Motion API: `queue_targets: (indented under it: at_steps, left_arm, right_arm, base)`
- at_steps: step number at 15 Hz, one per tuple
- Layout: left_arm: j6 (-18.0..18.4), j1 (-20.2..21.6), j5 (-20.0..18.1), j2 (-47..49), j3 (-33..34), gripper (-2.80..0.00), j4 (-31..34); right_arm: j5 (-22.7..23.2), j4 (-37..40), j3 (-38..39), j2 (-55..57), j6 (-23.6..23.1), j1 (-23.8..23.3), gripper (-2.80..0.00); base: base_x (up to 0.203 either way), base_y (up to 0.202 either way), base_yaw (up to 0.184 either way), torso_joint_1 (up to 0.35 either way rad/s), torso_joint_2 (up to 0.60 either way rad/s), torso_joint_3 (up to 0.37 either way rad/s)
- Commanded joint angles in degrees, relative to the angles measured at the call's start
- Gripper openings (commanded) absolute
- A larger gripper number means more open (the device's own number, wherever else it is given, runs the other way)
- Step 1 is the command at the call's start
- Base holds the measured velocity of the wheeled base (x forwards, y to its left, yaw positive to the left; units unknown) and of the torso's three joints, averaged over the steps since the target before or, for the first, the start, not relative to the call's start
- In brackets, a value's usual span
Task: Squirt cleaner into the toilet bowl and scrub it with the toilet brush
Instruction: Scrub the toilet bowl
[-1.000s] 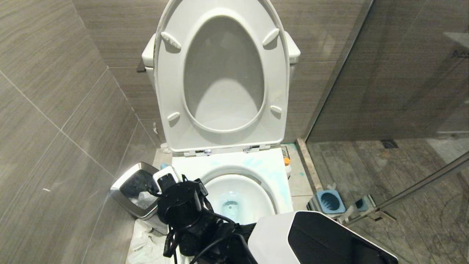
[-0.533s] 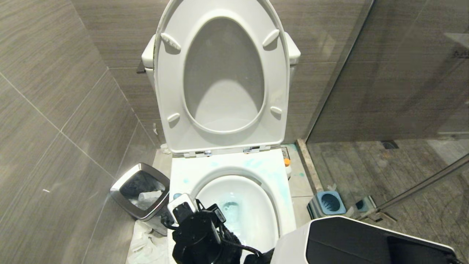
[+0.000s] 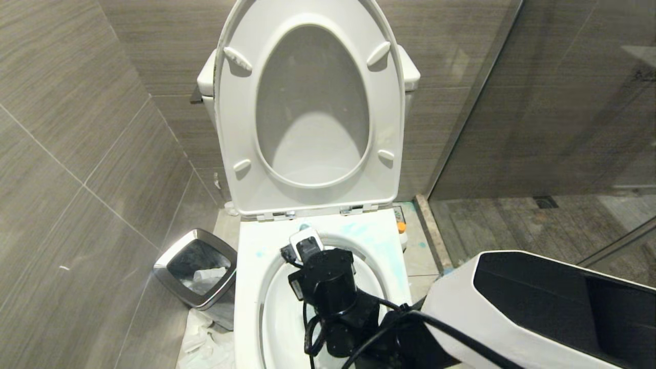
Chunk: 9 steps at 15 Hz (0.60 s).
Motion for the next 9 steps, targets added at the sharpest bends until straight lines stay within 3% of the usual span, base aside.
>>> queue_targets:
  at_steps: [1, 9]
  left_arm:
    - [-0.1, 0.0, 0.0, 0.1, 0.0, -2.80, 0.0]
    - [0.0, -0.1, 0.0, 0.1, 0.0, -2.80, 0.0]
  right_arm:
    - [0.0, -0.4, -3.5, 0.3, -1.2, -2.8, -2.80]
    - [1.7, 2.7, -23.5, 9.0, -4.8, -4.6, -2.80]
  base:
    - [0.000, 0.000, 0.000, 0.000, 0.00, 0.000]
    - [0.000, 0.000, 0.000, 0.000, 0.00, 0.000]
